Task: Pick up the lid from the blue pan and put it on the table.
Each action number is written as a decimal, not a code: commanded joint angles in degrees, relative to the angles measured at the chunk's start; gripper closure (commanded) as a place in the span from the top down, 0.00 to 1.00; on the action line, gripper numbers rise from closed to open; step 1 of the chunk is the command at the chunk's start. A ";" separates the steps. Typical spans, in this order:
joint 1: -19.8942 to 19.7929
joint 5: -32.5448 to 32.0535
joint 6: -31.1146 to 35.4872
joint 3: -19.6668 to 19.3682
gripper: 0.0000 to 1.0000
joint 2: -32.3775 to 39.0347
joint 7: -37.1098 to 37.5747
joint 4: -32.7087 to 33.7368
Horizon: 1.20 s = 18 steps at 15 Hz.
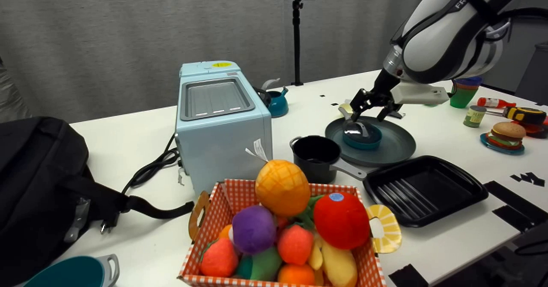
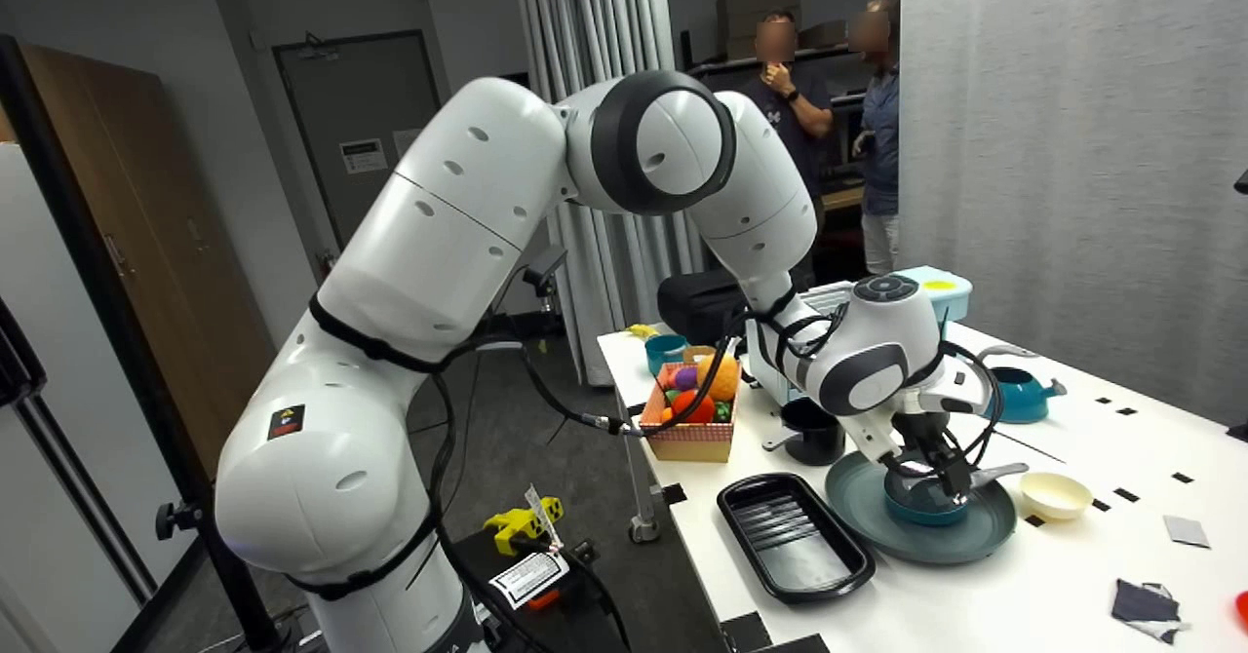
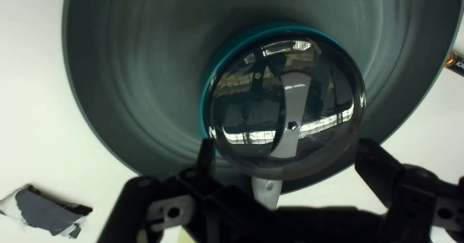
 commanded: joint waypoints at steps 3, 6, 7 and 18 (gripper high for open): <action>1.32 0.97 0.34 -0.44 0.90 4.45 1.60 4.66; 1.73 0.94 0.33 -0.52 0.63 5.74 1.97 5.81; 1.82 0.91 0.29 -0.59 0.56 6.05 2.00 6.17; 2.28 0.71 0.34 -2.00 0.04 4.27 2.51 6.15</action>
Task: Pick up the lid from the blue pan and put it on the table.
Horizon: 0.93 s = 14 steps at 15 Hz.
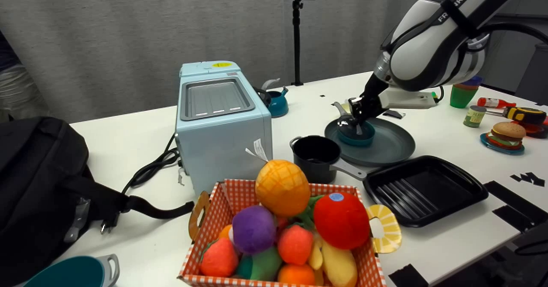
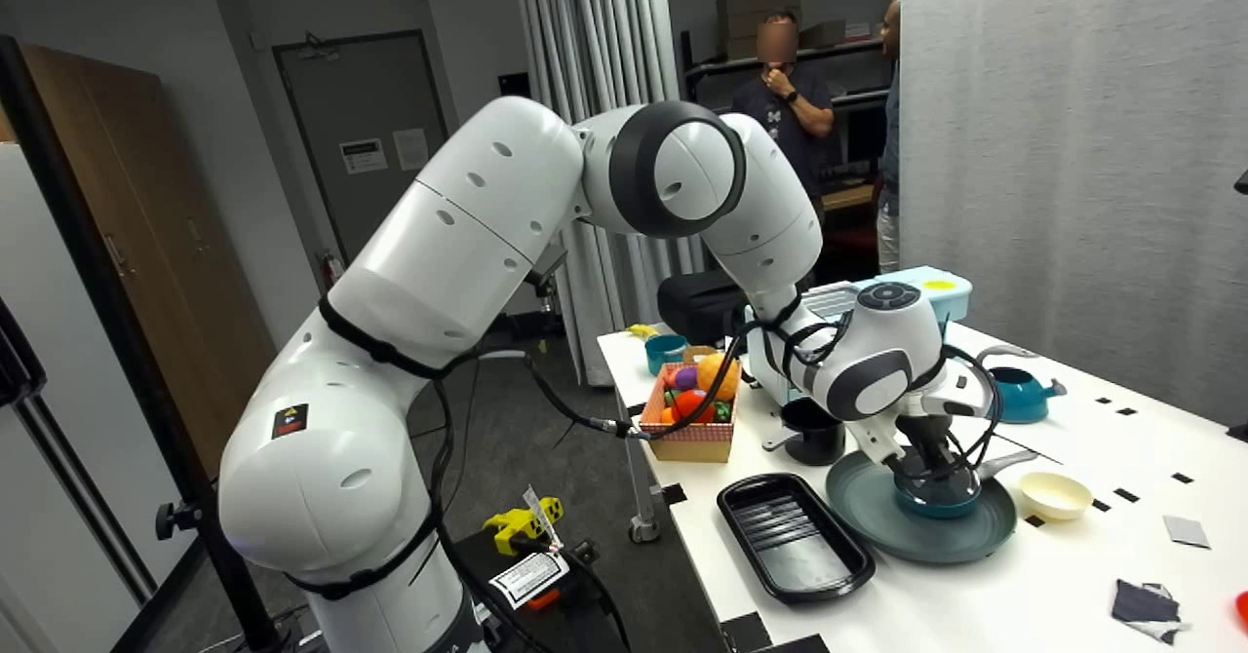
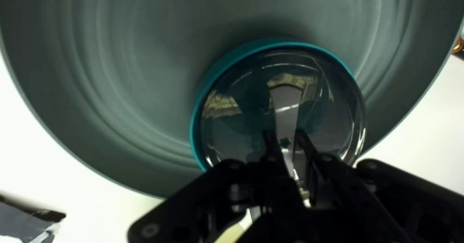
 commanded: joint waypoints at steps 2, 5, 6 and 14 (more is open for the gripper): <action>1.20 0.78 0.02 -1.97 0.04 -0.78 1.22 0.30; 1.52 0.74 -0.61 -2.95 0.04 -2.56 1.71 -0.89; 1.69 0.65 -0.89 -3.35 0.04 -3.22 1.79 -1.35; 5.37 -0.67 -2.36 -10.74 0.04 -9.13 4.05 -6.22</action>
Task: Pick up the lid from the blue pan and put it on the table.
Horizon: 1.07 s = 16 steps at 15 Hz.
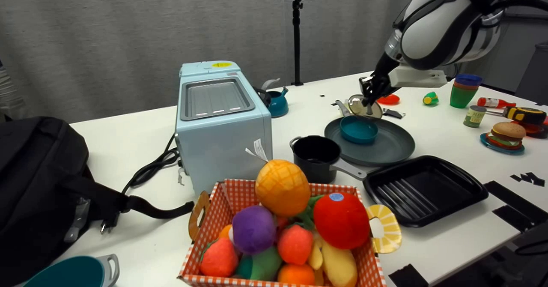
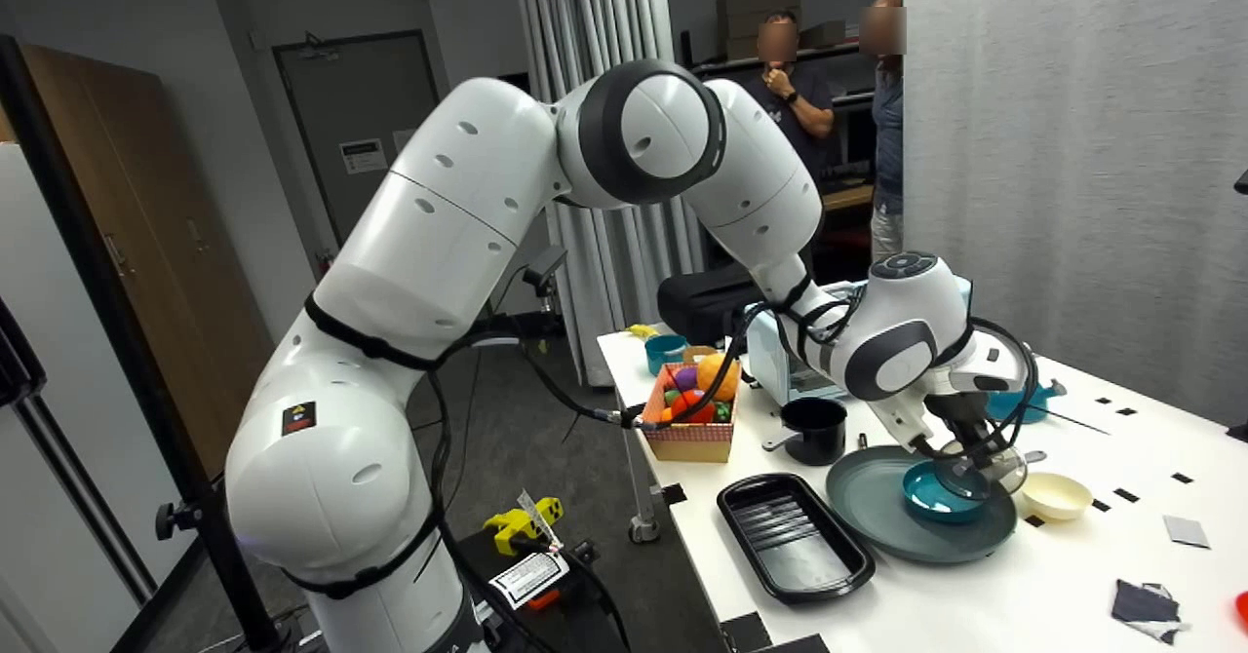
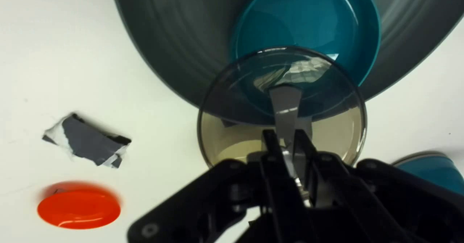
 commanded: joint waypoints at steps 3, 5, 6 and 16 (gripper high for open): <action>3.53 -1.14 -1.75 -7.50 0.04 -6.19 2.98 -6.44; 3.92 -1.46 -1.69 -10.05 0.04 -7.49 3.57 -8.25; 4.03 -1.65 -1.63 -11.30 0.04 -8.00 3.87 -9.11; -1.35 0.16 -1.86 -11.24 0.04 -11.50 3.15 -16.46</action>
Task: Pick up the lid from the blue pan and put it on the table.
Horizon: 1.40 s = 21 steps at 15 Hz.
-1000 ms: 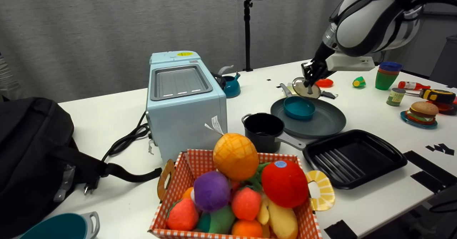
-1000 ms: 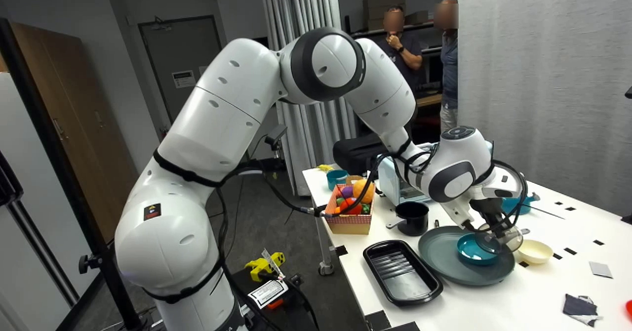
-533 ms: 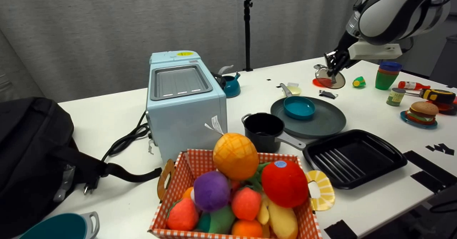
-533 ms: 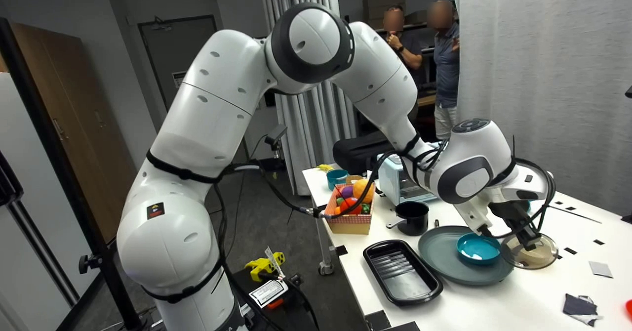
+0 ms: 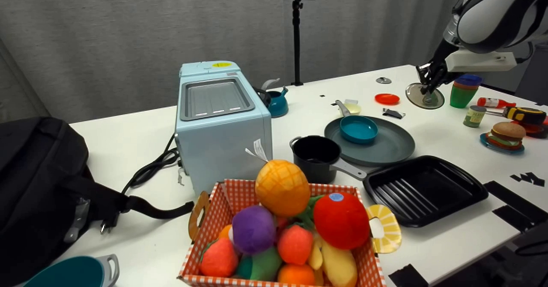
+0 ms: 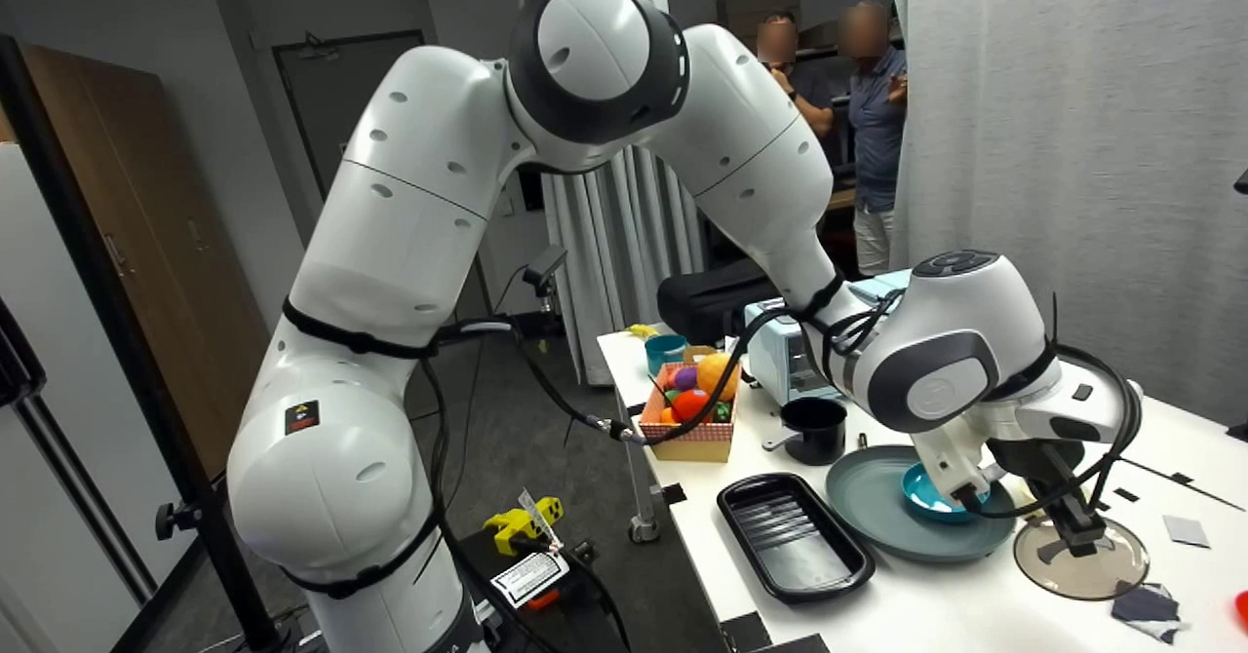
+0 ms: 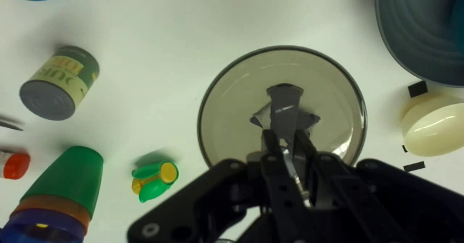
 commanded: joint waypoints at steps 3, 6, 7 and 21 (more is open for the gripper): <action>-4.87 1.07 -1.44 4.70 0.04 -3.61 -0.69 -4.95; -7.73 1.81 -1.05 8.17 0.04 -4.20 -1.61 -7.09; -8.47 2.01 -0.77 9.06 0.04 -4.07 -1.65 -7.58; -10.21 1.20 1.54 10.27 0.04 -3.17 -2.79 -12.89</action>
